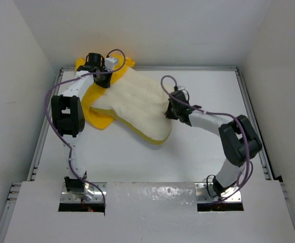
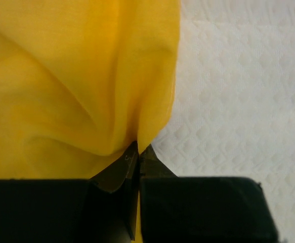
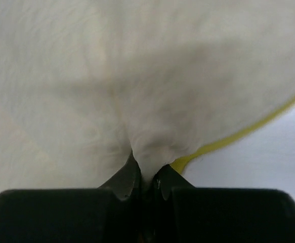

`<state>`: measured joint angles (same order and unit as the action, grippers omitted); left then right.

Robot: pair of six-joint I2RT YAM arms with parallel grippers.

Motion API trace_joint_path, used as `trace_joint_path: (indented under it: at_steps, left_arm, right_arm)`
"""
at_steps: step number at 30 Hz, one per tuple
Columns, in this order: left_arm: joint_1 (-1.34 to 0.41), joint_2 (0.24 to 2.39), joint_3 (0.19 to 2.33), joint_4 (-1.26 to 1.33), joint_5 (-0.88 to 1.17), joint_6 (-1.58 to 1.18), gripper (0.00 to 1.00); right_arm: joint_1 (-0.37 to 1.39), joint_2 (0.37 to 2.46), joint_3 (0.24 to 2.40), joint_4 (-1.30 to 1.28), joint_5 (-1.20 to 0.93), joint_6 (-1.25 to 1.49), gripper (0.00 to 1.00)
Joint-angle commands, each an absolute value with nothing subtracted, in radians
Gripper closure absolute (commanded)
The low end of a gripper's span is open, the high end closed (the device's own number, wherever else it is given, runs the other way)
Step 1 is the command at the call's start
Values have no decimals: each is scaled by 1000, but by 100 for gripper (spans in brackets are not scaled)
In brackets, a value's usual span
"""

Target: Put the pillow into the pillowcase

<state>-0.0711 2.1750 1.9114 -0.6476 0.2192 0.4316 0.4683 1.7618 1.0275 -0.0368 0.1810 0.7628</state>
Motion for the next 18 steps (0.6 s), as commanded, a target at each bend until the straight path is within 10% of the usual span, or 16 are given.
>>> trace_joint_path:
  at_steps: [1, 4, 9, 18]
  left_arm:
    - [-66, 2134, 1937, -569, 322, 390, 100]
    - [-66, 2109, 1933, -563, 382, 367, 100]
    - [-66, 2060, 1892, -600, 429, 380, 100]
    - [-67, 1987, 1801, -647, 443, 420, 100]
  right_arm:
    - [717, 1646, 933, -84, 80, 557, 100]
    - [875, 1573, 913, -116, -53, 422, 79]
    - [899, 1461, 988, -215, -108, 408, 13]
    - [695, 1442, 1158, -249, -42, 431, 1]
